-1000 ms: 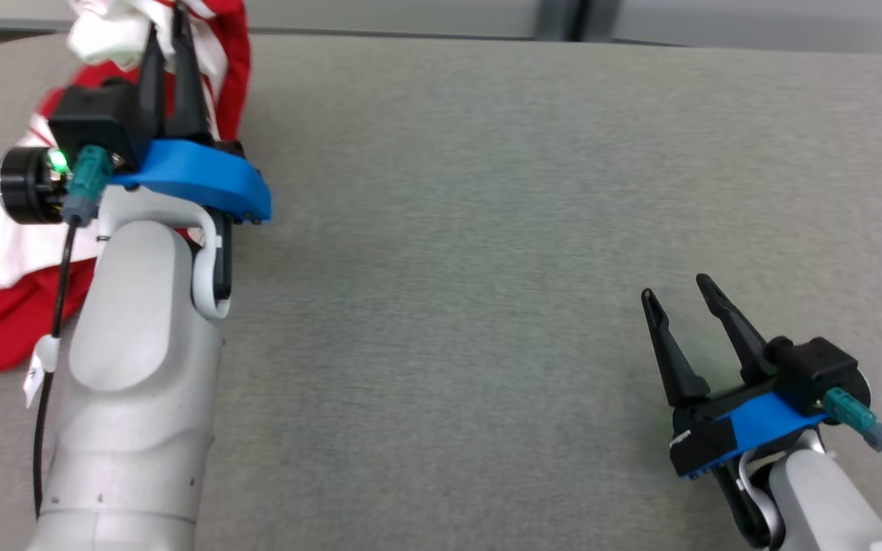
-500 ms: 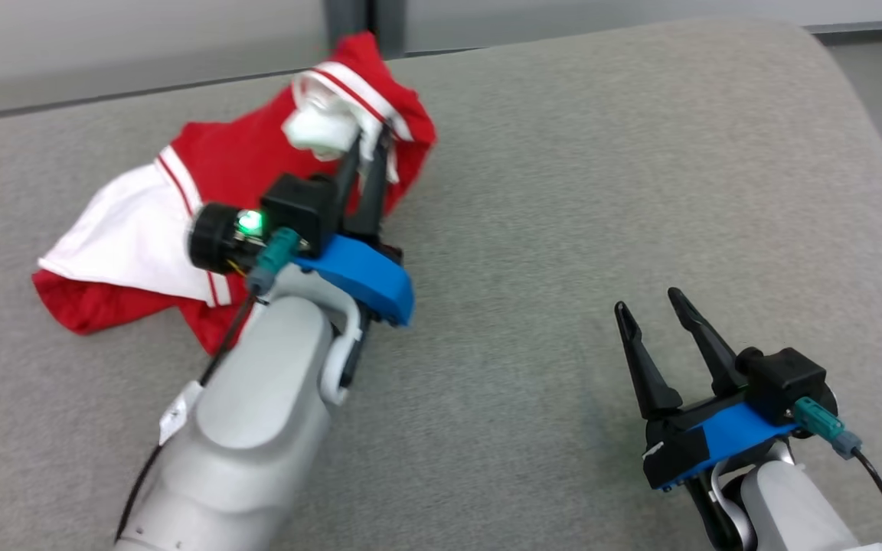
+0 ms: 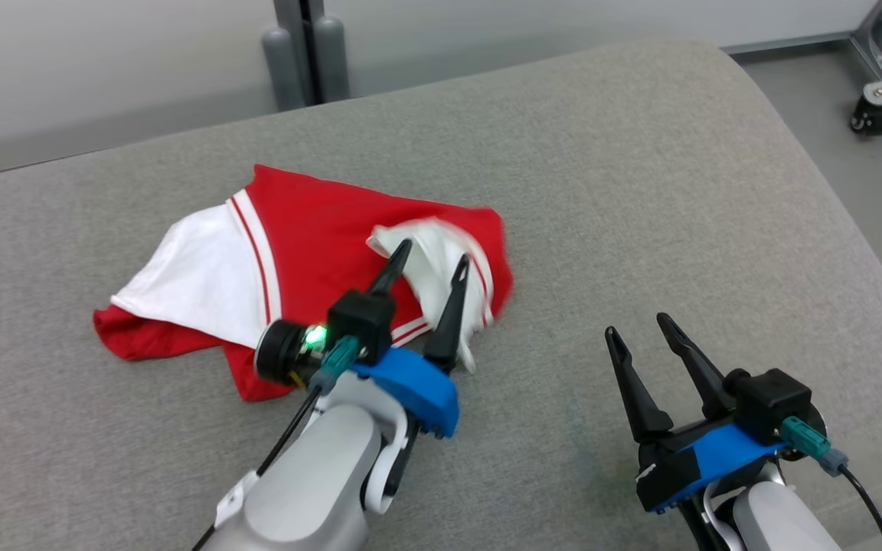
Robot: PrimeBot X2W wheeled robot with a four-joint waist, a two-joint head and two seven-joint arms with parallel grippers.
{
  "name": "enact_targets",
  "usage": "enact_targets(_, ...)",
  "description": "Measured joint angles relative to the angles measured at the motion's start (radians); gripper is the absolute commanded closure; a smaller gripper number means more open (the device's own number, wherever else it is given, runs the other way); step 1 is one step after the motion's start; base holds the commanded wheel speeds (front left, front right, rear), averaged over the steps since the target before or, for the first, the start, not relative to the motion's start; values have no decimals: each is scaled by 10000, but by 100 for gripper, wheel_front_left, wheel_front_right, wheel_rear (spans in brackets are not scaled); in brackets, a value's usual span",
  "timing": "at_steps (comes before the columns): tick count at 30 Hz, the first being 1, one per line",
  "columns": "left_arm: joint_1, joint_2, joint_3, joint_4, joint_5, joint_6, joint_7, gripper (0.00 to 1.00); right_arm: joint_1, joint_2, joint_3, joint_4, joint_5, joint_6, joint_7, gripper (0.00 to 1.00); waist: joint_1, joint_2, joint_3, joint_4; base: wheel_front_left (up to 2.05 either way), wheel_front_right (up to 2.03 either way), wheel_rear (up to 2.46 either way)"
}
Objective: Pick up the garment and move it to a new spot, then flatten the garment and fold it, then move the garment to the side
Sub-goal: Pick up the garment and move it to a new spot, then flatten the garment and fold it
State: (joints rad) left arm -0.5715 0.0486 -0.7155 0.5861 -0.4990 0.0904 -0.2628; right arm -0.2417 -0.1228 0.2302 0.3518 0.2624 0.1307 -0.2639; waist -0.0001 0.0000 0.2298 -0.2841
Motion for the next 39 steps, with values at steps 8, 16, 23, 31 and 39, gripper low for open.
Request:
enact_targets(8, 1977, 182, 2420, -516, 1126, 541, -2, 0, 318, -54, -232, -6, -213, 0, 0, 0, 0, -1, -602, 761, 0, 0, 0)
enact_targets(16, 4120, 297, 4753, -1429, 2090, 495, -2, 0, 694, -6, -194, 98, -328, 0, 0, 0, -1, -1, -1263, 1448, 0, 0, 0)
enact_targets(23, 5510, 75, 5868, -1891, 2587, 201, -2, 0, 932, 13, 29, 339, -328, 0, 0, 0, -1, -2, -1724, 1792, 0, 0, 0)
enact_targets(31, 5610, 21, 5568, -1983, 2491, 17, -2, 0, 937, -117, 244, 497, -257, 0, 0, 0, 0, -2, -1455, 2277, 0, 0, 0)
enact_targets(39, 5179, 19, 4694, -1927, 2150, 213, 0, 0, 12, -247, 497, 1195, -128, 0, 0, 0, 2, -1, -809, 3268, 0, 0, 0)
